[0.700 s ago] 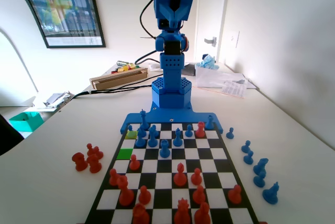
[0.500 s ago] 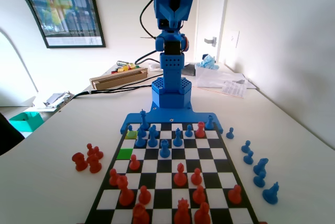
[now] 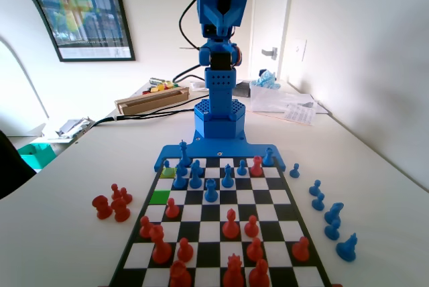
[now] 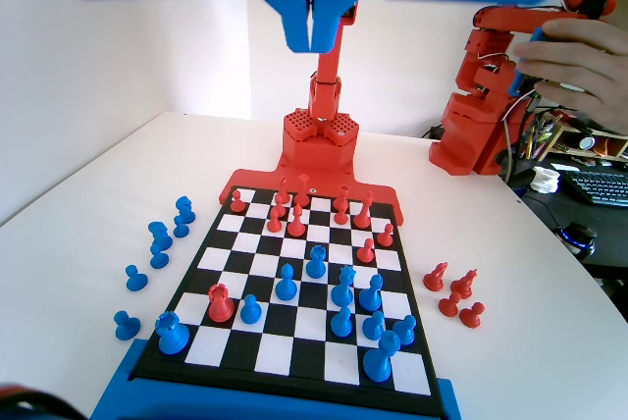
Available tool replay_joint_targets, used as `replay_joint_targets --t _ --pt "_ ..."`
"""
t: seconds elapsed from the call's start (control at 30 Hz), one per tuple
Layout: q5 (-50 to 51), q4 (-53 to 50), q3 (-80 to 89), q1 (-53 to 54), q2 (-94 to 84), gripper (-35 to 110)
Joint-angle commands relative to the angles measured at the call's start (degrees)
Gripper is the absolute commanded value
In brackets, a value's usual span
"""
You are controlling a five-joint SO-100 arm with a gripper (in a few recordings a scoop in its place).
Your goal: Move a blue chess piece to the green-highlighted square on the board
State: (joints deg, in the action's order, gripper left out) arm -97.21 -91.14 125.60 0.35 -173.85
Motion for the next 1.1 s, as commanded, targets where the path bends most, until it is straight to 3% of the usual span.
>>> replay_joint_targets --t 0.0,0.5,0.77,0.87,1.07 --pt "-0.7 1.05 -0.53 0.0 -1.05 2" --pt "-0.62 1.05 -0.53 0.35 -1.05 7" --pt "-0.7 0.97 -0.62 0.79 -1.05 1" --pt "-5.45 1.14 -1.14 1.05 -1.05 1" --pt "-2.37 1.58 -6.42 0.35 2.55 1"
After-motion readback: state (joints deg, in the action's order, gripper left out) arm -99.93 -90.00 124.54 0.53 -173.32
